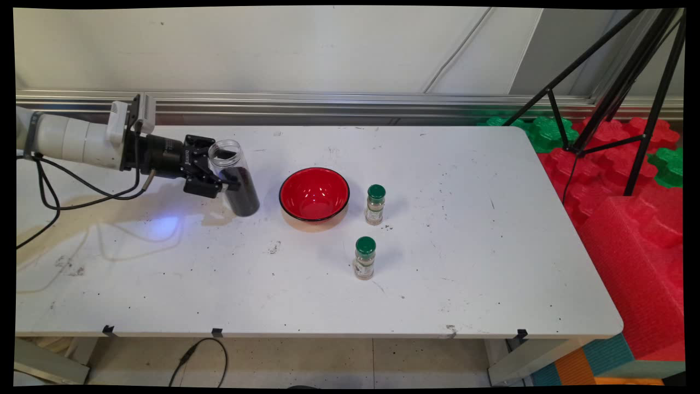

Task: Pick up the black seasoning powder from the table

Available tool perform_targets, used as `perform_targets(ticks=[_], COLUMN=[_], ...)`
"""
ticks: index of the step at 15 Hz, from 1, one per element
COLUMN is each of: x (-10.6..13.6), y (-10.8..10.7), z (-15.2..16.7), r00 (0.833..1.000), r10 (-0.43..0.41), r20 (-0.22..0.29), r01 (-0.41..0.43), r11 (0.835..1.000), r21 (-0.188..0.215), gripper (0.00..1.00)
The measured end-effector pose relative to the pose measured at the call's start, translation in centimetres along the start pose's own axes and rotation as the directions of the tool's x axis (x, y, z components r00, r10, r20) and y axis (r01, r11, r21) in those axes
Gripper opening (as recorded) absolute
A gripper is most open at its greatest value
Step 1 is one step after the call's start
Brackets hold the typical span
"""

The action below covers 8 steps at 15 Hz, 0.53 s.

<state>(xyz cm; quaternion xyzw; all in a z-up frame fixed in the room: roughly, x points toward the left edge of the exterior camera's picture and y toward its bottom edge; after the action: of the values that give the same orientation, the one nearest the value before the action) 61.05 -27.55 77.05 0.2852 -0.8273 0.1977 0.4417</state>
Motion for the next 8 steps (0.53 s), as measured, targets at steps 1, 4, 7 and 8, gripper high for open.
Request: perform_targets(ticks=[1,4,7,8], x=[-0.1,-0.5,-0.9,-1.0], y=[-0.1,-0.3,-0.4,-0.4], z=[0.2,0.9,1.6,1.8], r00=[1.0,0.999,0.998,0.997], r10=[-0.002,-0.004,-0.006,-0.006], r20=[-0.009,-0.033,-0.07,-0.078], r01=[0.002,0.004,0.005,0.005], r11=[1.0,1.0,1.0,1.0], r21=[0.0,-0.002,-0.012,-0.015], gripper=[1.0,1.0,1.0,1.0])
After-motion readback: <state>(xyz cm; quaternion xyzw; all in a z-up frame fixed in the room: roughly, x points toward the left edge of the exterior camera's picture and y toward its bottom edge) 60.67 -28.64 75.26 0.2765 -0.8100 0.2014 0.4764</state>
